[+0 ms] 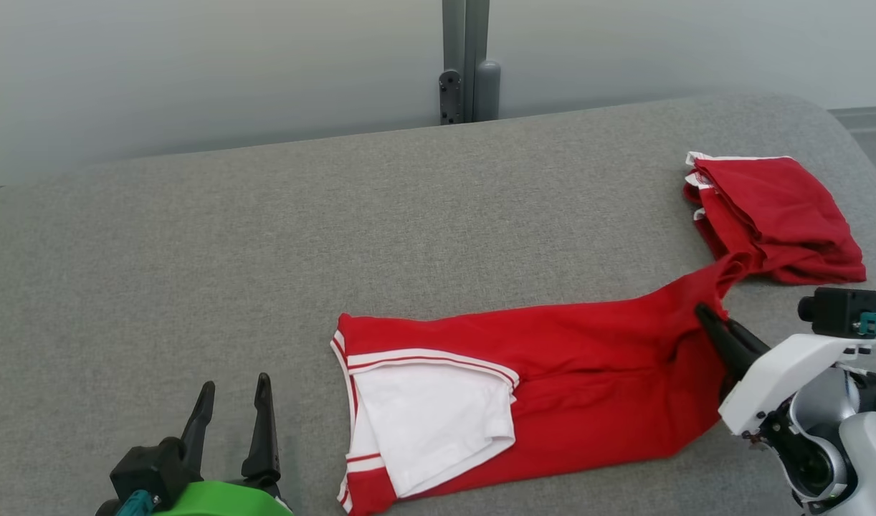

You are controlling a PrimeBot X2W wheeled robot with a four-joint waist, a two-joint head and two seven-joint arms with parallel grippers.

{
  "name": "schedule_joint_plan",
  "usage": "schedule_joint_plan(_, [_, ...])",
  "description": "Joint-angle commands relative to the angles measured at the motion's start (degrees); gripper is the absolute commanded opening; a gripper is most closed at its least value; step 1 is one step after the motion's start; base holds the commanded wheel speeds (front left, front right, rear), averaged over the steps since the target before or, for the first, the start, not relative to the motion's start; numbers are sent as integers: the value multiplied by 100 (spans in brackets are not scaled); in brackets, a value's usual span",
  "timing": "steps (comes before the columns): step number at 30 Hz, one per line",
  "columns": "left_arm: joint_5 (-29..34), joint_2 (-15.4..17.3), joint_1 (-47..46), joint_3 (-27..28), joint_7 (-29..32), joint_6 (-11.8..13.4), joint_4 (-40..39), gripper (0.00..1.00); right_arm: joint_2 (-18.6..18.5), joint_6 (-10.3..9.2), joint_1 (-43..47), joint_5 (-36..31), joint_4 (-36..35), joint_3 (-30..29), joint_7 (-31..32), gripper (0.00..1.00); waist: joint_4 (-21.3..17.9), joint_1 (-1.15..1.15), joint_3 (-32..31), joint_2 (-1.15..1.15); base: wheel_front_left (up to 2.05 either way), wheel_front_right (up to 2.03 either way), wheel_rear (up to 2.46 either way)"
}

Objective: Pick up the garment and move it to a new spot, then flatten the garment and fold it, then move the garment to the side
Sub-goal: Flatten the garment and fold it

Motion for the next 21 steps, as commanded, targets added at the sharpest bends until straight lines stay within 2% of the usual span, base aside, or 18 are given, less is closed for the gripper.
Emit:
schedule_joint_plan(1, [88, 25, -74, 26, -35, -21, 28, 100, 37, 2, 84, 85, -167, 73, 70, 0, 109, 0, -66, 0, 0, 0, 0])
schedule_joint_plan(10, [99, -58, -70, 85, -51, -85, 100, 100, 474, 2, 141, 315, -949, 798, 425, 0, 633, 0, -163, 0, 0, 0, 0])
schedule_joint_plan(15, [122, -84, -88, 92, -42, -126, 106, 100, 815, 2, -24, 393, -810, 1217, 431, 0, 897, 0, -173, 0, 0, 0, 0])
schedule_joint_plan(21, [162, -131, -140, 42, -44, -152, 114, 100, 1214, 2, -304, 507, -288, 1718, 247, 0, 1137, 0, -157, 0, 0, 0, 0])
